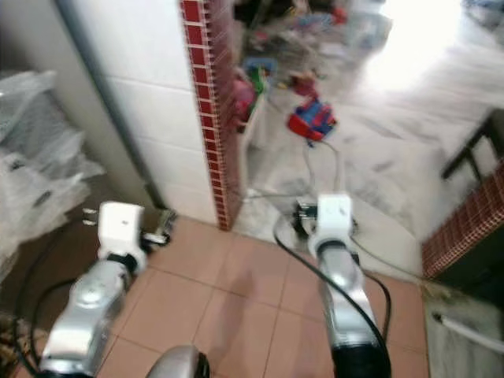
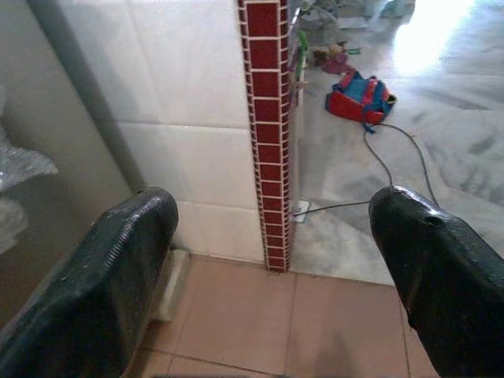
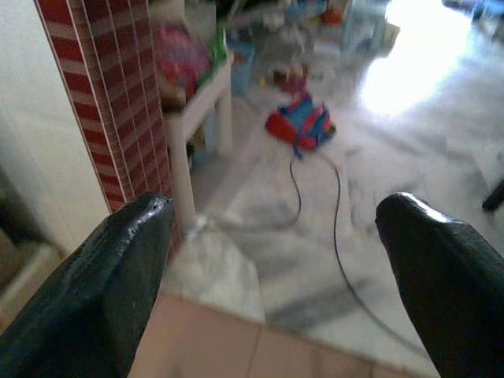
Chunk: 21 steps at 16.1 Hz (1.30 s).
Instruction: Restocking fridge
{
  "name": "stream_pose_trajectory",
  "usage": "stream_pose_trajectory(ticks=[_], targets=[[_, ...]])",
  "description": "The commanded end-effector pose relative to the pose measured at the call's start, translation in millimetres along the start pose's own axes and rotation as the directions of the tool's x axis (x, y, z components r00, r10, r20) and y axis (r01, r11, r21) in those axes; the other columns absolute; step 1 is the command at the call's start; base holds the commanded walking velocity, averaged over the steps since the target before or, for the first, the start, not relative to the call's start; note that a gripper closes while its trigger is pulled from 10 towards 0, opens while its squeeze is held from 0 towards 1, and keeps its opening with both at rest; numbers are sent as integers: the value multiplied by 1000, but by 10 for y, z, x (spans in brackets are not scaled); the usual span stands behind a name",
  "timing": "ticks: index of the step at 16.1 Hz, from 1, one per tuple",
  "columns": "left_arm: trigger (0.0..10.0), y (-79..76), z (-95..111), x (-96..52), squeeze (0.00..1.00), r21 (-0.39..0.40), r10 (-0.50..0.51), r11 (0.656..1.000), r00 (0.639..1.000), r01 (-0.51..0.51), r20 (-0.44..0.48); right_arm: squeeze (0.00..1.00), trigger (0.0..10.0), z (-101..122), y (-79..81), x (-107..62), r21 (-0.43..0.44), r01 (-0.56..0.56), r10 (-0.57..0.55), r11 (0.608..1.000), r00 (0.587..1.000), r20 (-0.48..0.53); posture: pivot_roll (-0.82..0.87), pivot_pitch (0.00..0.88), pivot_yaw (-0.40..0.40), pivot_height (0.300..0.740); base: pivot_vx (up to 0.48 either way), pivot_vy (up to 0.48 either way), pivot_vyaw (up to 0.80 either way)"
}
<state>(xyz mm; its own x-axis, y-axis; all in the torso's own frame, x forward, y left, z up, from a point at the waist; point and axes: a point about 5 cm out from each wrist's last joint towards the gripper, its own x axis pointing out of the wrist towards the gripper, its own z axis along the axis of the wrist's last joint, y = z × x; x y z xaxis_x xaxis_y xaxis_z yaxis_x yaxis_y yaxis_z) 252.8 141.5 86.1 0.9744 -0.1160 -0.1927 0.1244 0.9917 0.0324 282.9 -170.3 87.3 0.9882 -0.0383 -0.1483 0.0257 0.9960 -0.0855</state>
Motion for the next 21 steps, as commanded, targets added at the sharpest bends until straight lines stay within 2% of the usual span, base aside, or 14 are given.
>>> stream_pose_trajectory(ticks=[1, 3, 9, 13, 15, 16, 20, 21], targets=[[10000, -72, 39, 11, 0, -10, -28, 1000, 999, 29, 20, 0, 10000, -2, -80, -18, 7, 21, -21, 1000, 1000, 2, 12, 23, 25, 740, 0, 0, 0], [10000, -78, 44, 19, 0, -16, -36, 999, 999, 36, 25, 0, 10000, -19, -81, -12, 11, 23, -22, 1000, 1000, -14, 12, 20, 25, 740, 0, 137, -719], [10000, -104, 34, 19, 0, -16, -57, 998, 998, 57, 21, 0, 10000, -29, -81, 1, 7, 20, -20, 1000, 1000, -14, 16, 14, 21, 740, 0, 413, -800], [10000, -112, 30, 7, 0, 8, -59, 998, 998, 58, 26, 0, 10000, -20, -74, 15, 7, 16, -16, 1000, 1000, -9, 17, 7, 19, 740, 0, 0, -709], [10000, -115, -6, -16, 0, 9, -68, 998, 998, 67, 15, 0, 10000, 4, -70, 2, 8, 4, -4, 1000, 1000, 16, 11, 0, 27, 740, 0, 0, 0], [10000, -98, -28, -29, 0, 8, -57, 998, 998, 57, 10, 0, 10000, 27, -88, -4, 52, 4, -6, 999, 1000, 30, 6, 0, 29, 740, 0, 0, 0], [10000, -63, 21, -18, 0, 42, -57, 998, 997, 55, 52, 0, 10000, -21, -178, 14, 17, 47, -47, 999, 999, -2, 12, 2, 12, 740, 0, 0, 0], [10000, -31, 55, -8, 0, 60, -49, 997, 996, 45, 79, 0, 10000, -24, -140, 43, -63, 44, -45, 997, 999, -12, 12, 2, 12, 740, 0, 0, 0]])
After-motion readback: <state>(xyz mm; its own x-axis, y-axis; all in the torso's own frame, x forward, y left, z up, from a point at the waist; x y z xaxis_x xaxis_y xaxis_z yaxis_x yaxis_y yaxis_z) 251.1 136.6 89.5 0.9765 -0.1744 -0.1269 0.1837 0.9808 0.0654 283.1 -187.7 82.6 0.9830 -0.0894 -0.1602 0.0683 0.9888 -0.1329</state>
